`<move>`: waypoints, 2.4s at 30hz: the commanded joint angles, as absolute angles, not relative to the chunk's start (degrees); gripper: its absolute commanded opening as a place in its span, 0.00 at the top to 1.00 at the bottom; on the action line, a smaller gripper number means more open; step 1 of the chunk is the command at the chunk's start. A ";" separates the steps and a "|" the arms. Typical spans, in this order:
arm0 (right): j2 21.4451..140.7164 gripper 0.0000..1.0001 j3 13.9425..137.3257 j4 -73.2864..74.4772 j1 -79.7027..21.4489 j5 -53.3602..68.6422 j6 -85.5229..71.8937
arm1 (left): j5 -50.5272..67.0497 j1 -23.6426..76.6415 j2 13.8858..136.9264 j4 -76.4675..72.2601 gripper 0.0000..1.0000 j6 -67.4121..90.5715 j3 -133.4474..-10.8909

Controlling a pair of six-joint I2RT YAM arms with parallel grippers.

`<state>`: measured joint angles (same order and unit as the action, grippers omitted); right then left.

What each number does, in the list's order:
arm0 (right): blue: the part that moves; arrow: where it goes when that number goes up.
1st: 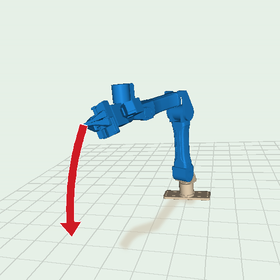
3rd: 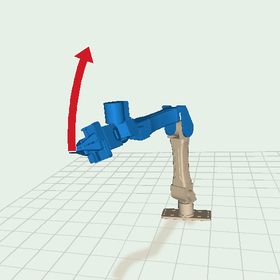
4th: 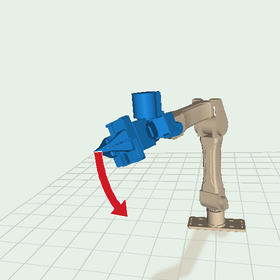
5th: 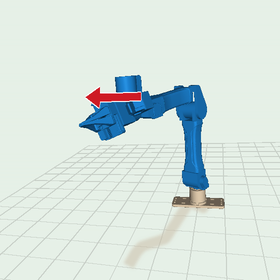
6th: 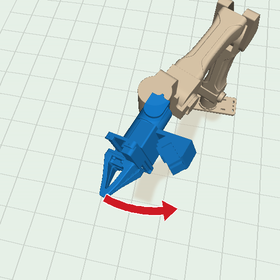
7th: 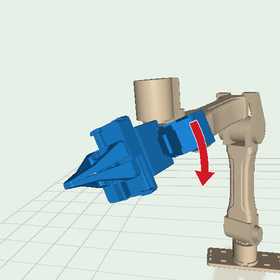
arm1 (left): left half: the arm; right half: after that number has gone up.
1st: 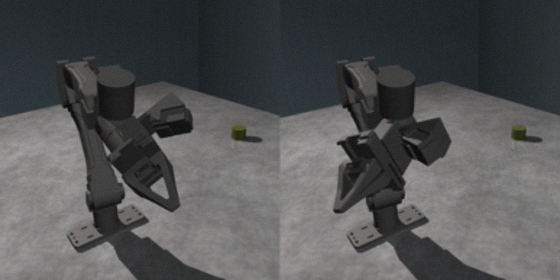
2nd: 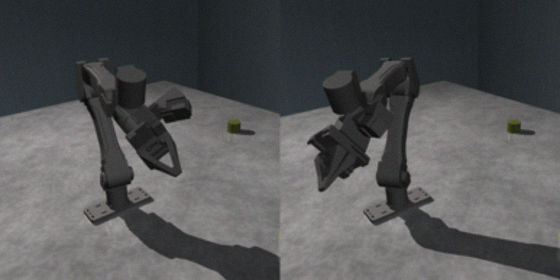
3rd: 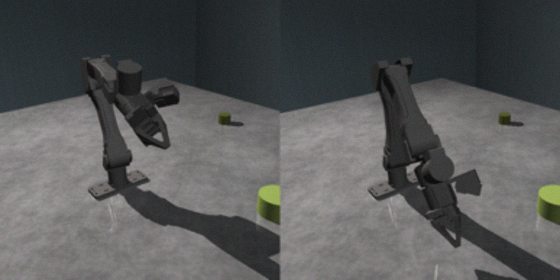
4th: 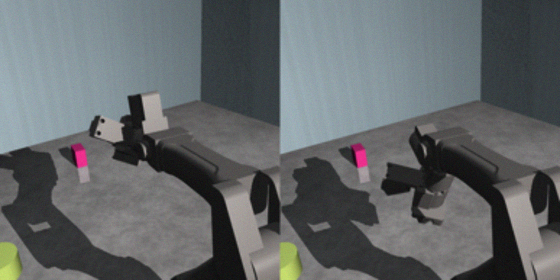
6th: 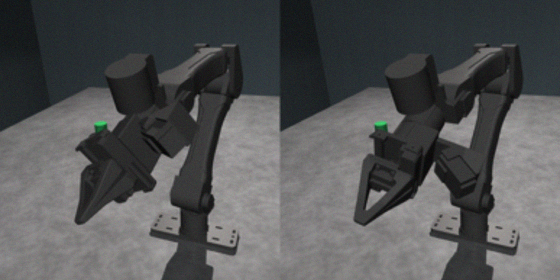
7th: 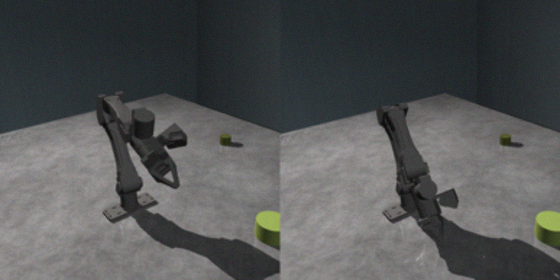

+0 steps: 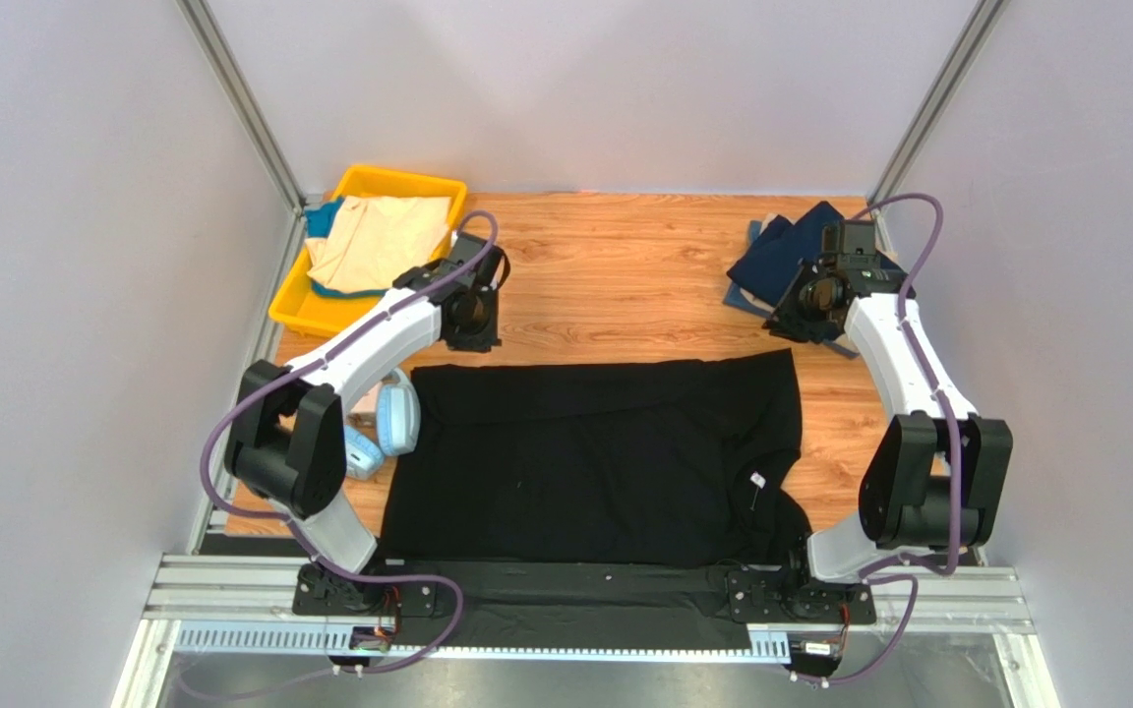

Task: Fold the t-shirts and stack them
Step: Fold the flattened tshirt in 1/3 of the way

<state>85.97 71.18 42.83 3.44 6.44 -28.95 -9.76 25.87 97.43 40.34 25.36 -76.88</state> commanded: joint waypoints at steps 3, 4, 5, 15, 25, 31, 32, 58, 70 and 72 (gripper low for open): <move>93.24 1.00 68.30 42.28 0.27 10.99 -26.02 | -5.45 25.75 95.62 35.34 1.00 27.86 -65.67; 94.56 1.00 67.77 41.49 -1.48 10.46 -25.93 | -5.36 25.75 95.71 34.98 1.00 28.12 -64.96; 95.01 1.00 67.24 41.05 -2.28 9.85 -25.84 | -5.10 25.75 96.15 34.02 1.00 28.47 -63.82; 103.18 1.00 65.74 38.23 -6.06 5.45 -26.37 | -4.48 25.84 100.19 32.52 1.00 29.53 -62.31; 113.02 1.00 71.98 40.51 -6.06 0.45 -27.86 | -4.48 25.84 107.30 34.71 1.00 28.48 -68.45; 115.84 1.00 77.51 43.06 -4.92 0.26 -28.04 | -4.75 25.40 111.00 37.17 1.00 27.25 -74.86; 116.10 1.00 78.30 43.50 -4.40 0.18 -28.04 | -4.75 25.31 111.53 37.53 1.00 26.99 -75.84; 109.88 0.77 84.28 43.51 3.96 5.80 -27.78 | -4.39 20.92 112.16 40.69 0.84 25.05 -86.22; 89.32 0.62 79.13 46.94 3.08 5.10 -26.10 | -3.17 21.62 93.18 41.32 0.73 27.77 -75.52; 84.32 0.60 75.17 45.97 2.81 5.53 -26.37 | -2.73 22.58 88.71 38.95 0.73 28.47 -69.21</move>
